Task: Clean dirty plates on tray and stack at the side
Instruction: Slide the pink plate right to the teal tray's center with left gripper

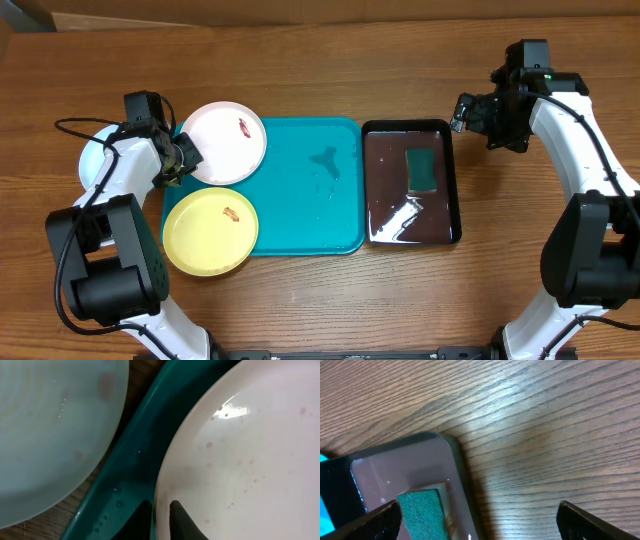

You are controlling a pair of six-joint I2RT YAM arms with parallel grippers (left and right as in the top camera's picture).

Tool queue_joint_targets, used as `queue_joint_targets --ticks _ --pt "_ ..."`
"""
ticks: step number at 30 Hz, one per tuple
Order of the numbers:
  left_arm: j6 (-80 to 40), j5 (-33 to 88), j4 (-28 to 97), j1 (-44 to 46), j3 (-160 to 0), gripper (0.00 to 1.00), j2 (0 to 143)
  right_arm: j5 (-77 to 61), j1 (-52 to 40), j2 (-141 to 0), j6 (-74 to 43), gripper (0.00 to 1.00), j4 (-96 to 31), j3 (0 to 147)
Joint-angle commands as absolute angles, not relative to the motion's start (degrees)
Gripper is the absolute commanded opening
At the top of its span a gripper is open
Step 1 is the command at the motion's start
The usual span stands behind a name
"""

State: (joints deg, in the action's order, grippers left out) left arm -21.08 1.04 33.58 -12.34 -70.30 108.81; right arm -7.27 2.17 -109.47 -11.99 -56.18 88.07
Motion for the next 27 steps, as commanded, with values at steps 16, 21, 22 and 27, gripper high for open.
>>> queue_joint_targets --ticks 16,21,22,27 --pt "-21.87 0.89 33.78 -11.86 -69.41 0.16 109.4 -7.6 2.26 -109.4 -12.21 1.0 -55.83 88.95" --pt "-21.82 0.86 33.78 -11.86 -69.28 0.15 109.43 -7.6 2.26 -109.4 -12.21 1.0 -55.83 88.95" --pt "-21.82 0.84 33.76 -11.86 -69.19 0.15 109.4 -7.6 2.26 -109.4 -12.21 1.0 -55.86 88.95" --pt "-21.85 0.89 33.63 -11.86 -68.71 0.12 109.4 -7.6 2.26 -109.4 -12.21 1.0 -55.86 88.95"
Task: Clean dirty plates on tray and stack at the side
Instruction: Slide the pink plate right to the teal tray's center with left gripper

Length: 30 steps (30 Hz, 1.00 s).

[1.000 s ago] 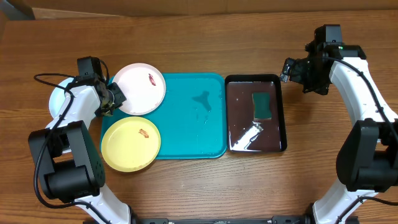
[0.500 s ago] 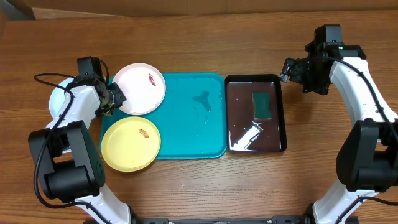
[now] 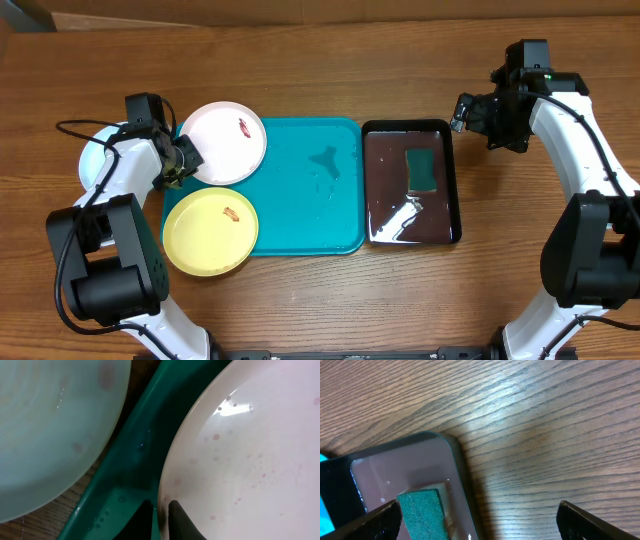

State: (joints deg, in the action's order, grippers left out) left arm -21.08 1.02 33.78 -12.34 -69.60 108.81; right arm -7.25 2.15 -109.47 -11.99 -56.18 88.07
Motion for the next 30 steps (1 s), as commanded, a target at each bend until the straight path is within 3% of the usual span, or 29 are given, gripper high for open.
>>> queue_joint_targets --ticks 1,3,9,18,30 --pt "-21.85 0.89 33.56 -11.86 -68.71 0.09 109.4 -7.6 2.26 -109.4 -12.21 1.0 -55.86 88.95" --pt "-21.85 0.93 32.91 -11.86 -68.73 0.04 109.4 -7.6 2.26 -109.4 -12.21 1.0 -55.86 88.95" --pt "-21.85 8.29 33.65 -11.88 -70.94 0.04 109.38 -7.6 2.26 -109.4 -12.21 1.0 -55.86 88.95" --pt "-20.08 21.87 46.81 -10.9 -80.79 0.04 109.36 -7.6 2.26 -109.4 -12.21 1.0 -55.86 88.95" --pt "-18.02 16.23 60.38 0.36 -81.82 0.04 109.38 -7.6 2.26 -109.4 -12.21 1.0 -55.86 88.95"
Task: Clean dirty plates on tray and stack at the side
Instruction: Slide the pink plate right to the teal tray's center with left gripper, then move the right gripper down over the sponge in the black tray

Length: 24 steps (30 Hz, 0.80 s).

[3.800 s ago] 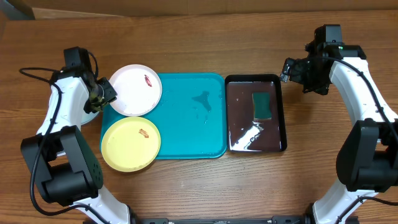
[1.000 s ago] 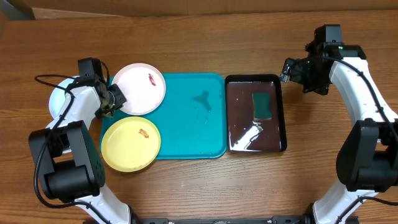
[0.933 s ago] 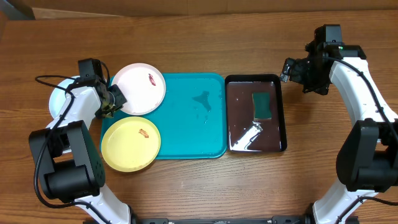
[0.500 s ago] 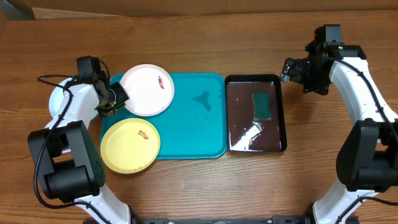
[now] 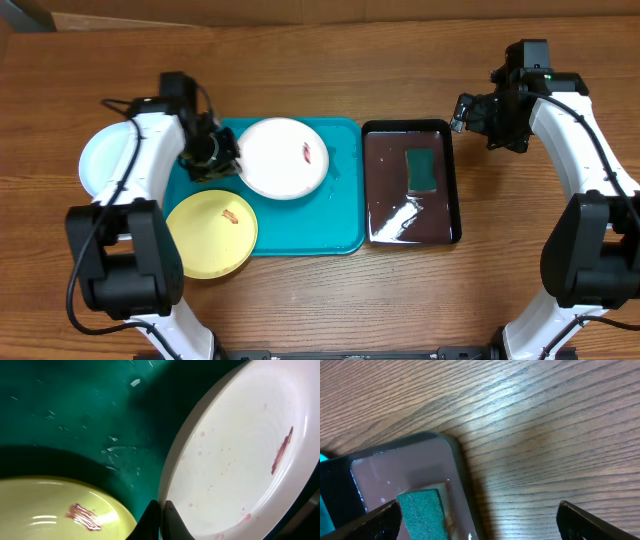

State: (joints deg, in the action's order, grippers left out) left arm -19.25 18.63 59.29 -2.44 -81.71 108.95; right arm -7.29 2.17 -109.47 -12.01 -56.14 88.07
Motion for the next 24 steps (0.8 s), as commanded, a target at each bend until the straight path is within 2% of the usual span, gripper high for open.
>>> queue_joint_targets --ticks 1,10,17,18,20,22,24 --pt "-18.02 16.21 60.47 1.21 -81.67 0.04 109.38 -7.6 2.26 -109.4 -12.21 1.0 -55.83 88.95" --pt "-23.53 11.9 59.83 7.94 -79.22 0.04 109.38 -7.6 2.28 -109.4 -12.21 1.0 -55.86 88.95" --pt "-24.93 11.6 56.77 9.56 -75.02 0.05 109.38 -7.6 2.28 -109.4 -12.21 1.0 -55.86 88.95" --pt "-24.88 11.6 56.82 9.56 -74.78 0.14 109.38 -7.6 2.26 -109.4 -12.21 1.0 -55.86 88.95" --pt "-24.84 11.42 56.75 9.43 -74.72 0.41 109.38 -7.6 2.26 -109.4 -12.21 1.0 -55.86 88.95" --pt "-24.27 11.44 55.55 8.99 -74.76 0.46 109.38 -7.6 2.26 -109.4 -12.21 1.0 -55.86 88.95" --pt "-23.75 11.51 54.46 8.45 -75.05 0.45 109.38 -7.6 2.26 -109.4 -12.21 1.0 -55.86 88.95"
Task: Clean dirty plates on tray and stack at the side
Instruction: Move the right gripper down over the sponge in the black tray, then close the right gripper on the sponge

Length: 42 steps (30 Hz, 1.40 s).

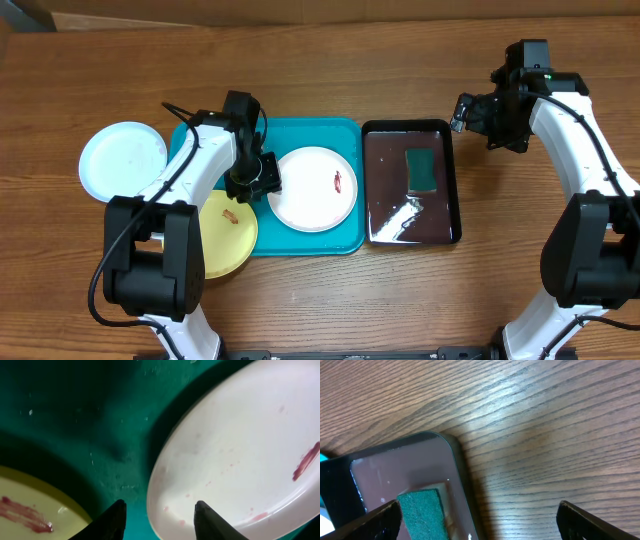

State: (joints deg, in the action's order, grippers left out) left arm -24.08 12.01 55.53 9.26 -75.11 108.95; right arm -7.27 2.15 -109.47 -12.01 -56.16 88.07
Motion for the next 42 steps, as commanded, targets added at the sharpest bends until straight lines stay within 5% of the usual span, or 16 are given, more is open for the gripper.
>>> queue_joint_targets --ticks 1,6,15,23,28,34,39,42 --pt "-22.98 11.64 53.95 8.1 -75.37 0.43 109.38 -7.6 2.28 -109.4 -12.21 1.0 -55.86 88.95" --pt "-20.01 11.38 56.9 7.42 -79.66 0.39 109.16 -7.6 2.26 -109.4 -12.21 1.0 -55.86 88.95" --pt "-23.33 8.75 62.65 8.51 -84.09 0.54 100.31 -7.6 2.26 -109.4 -12.21 1.0 -55.86 88.95" --pt "-23.35 8.56 61.34 11.88 -79.15 0.53 100.4 -8.32 2.26 -109.4 -12.25 1.0 -54.65 88.95" --pt "-23.35 8.54 59.33 12.14 -75.77 0.55 100.4 -26.76 2.26 -109.4 -9.69 1.0 -53.82 88.95" --pt "-23.4 9.28 59.4 12.47 -75.35 0.54 100.4 -40.45 0.78 -109.4 -0.12 0.73 -59.94 88.29" --pt "-23.38 9.19 59.31 12.8 -75.35 0.58 100.4 -23.64 -4.27 -109.4 -3.01 0.66 -64.29 88.14" --pt "-23.38 9.19 59.31 12.8 -75.35 0.77 100.4 -11.92 -7.9 -109.4 -6.72 0.67 -64.79 88.07"
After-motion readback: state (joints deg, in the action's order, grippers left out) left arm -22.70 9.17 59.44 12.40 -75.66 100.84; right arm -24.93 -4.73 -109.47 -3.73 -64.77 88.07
